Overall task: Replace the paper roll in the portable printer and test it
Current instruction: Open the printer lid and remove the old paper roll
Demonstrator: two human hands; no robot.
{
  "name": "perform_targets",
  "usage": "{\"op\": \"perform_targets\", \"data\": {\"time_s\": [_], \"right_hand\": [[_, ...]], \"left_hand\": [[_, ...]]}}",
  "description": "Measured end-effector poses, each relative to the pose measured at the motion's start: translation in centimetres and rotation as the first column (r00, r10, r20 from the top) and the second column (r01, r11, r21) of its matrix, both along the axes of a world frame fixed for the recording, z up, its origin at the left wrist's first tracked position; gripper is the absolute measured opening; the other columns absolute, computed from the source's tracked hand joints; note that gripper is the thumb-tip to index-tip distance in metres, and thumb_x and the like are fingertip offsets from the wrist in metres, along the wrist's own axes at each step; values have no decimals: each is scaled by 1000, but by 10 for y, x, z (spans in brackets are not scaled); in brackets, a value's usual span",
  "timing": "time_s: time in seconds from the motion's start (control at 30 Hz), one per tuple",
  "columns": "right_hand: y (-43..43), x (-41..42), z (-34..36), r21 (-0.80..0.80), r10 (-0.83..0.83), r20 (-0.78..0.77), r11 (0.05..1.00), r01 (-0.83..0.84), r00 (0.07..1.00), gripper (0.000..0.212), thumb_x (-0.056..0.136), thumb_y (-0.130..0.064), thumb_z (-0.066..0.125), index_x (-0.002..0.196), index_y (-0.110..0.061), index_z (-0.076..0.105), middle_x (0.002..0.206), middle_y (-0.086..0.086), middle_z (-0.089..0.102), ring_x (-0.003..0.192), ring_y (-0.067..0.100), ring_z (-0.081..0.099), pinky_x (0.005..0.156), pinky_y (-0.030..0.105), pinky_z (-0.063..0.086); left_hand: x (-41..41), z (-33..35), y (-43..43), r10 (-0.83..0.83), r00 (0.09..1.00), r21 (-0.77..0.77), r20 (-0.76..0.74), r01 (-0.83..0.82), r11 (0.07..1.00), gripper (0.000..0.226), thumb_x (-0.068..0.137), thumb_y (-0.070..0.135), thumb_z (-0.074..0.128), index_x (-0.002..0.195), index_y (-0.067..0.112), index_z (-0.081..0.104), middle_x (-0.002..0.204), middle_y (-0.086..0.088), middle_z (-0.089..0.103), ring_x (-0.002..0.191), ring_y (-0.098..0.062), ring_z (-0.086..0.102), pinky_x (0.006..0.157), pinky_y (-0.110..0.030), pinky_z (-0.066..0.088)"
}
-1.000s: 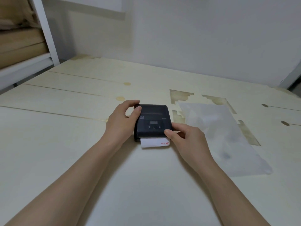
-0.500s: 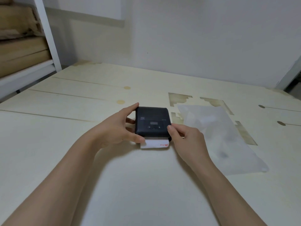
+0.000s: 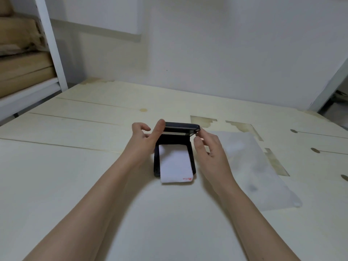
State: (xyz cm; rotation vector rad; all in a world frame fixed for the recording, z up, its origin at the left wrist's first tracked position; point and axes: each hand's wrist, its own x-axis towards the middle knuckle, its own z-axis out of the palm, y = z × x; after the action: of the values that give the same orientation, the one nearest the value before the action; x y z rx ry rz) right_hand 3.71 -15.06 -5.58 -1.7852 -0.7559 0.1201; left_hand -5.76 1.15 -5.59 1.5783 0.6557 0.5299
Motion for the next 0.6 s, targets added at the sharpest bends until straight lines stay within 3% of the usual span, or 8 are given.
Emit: {"op": "perform_targets", "data": {"time_s": [0.07, 0.17, 0.3, 0.37, 0.47, 0.6], "right_hand": [[2, 3, 0, -6, 6, 15, 1000, -6, 1000, 40, 101, -27, 47, 140, -33, 51, 125, -16, 45, 127, 7, 40, 84, 3, 38], [4, 9, 1, -5, 38, 48, 999, -38, 998, 41, 101, -30, 46, 141, -38, 47, 128, -32, 48, 134, 4, 35, 103, 24, 38], [9, 11, -2, 78, 42, -29, 996, -40, 999, 32, 100, -26, 48, 126, -45, 44, 131, -30, 52, 134, 8, 41, 110, 39, 38], [10, 10, -5, 59, 61, -34, 996, -59, 998, 30, 100, -28, 47, 125, -45, 46, 129, -32, 50, 136, 5, 37, 112, 40, 37], [11, 10, -7, 4, 88, -3, 996, -88, 996, 39, 95, -39, 41, 132, -50, 45, 131, -33, 47, 137, 7, 32, 113, 40, 35], [12, 8, -11, -50, 131, 40, 990, -129, 991, 49, 93, -45, 39, 142, -48, 39, 145, -37, 37, 141, 7, 28, 116, 42, 31]], "left_hand": [[6, 2, -6, 19, 998, 21, 65, -21, 1000, 84, 63, 89, 43, 109, 18, 43, 109, -2, 62, 90, -21, 61, 83, -34, 45], [13, 1, -7, 61, 979, 3, 195, -63, 998, 73, 68, 83, 46, 102, 19, 50, 123, 7, 61, 113, -14, 60, 101, -36, 45], [19, -11, 2, 99, 961, 53, 257, -116, 992, 37, 87, 62, 50, 99, 29, 59, 109, 2, 66, 104, -15, 63, 101, -47, 47], [19, -17, 4, 80, 959, 97, 273, -111, 989, 24, 95, 47, 50, 104, 31, 65, 102, 10, 69, 99, -10, 64, 100, -46, 49], [19, -16, 5, 81, 949, 60, 305, -104, 993, 24, 97, 39, 53, 109, 31, 72, 102, 12, 73, 102, -13, 67, 99, -43, 52], [15, -10, 4, 129, 959, -86, 251, -110, 990, 27, 90, 50, 60, 99, 31, 77, 100, 11, 77, 101, -18, 72, 88, -34, 58]]}}
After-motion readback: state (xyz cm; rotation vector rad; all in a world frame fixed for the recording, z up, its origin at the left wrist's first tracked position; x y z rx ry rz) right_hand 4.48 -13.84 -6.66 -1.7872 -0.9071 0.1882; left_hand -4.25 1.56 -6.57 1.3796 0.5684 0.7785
